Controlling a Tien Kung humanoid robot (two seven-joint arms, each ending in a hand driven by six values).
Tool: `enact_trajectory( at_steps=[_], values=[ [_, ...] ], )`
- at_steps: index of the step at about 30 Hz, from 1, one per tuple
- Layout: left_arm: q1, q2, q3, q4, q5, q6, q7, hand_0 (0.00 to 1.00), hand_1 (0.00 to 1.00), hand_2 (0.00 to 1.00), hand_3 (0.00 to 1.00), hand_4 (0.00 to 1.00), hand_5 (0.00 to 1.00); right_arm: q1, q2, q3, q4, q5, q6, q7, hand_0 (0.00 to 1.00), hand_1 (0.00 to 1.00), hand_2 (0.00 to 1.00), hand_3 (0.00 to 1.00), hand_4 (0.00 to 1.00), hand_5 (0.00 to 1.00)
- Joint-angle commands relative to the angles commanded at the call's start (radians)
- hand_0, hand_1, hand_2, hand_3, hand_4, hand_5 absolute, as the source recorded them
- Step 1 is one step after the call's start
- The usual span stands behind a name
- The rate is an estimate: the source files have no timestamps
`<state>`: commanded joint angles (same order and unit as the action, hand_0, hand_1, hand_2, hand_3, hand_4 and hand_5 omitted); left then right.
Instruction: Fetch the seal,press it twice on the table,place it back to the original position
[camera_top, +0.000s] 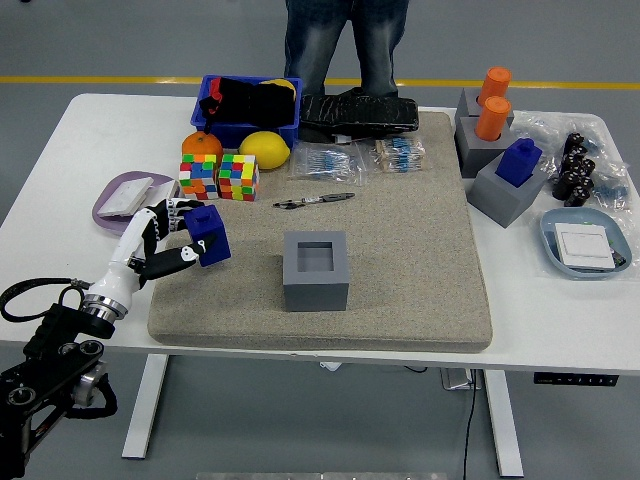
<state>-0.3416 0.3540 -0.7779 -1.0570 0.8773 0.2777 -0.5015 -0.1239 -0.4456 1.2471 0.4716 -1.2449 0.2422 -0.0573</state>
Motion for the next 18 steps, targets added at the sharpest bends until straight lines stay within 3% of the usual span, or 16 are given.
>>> enact_trajectory(
  at_steps=[7,18],
  values=[
    [-0.028,0.011,0.002,-0.087,0.005,0.004,0.016,0.627,0.44,0.47,0.613,0.637,0.002,0.002,-0.003,0.001,0.0,0.0,0.0,-0.001,0.8,0.708,0.678,0.675,0.848,0.481],
    [-0.084,0.011,0.104,-0.207,-0.047,-0.005,0.034,0.627,0.443,0.47,0.613,0.64,0.002,0.006,-0.005,0.003,-0.002,0.0,-0.001,-0.002,0.799,0.707,0.677,0.675,0.848,0.482]
  ],
)
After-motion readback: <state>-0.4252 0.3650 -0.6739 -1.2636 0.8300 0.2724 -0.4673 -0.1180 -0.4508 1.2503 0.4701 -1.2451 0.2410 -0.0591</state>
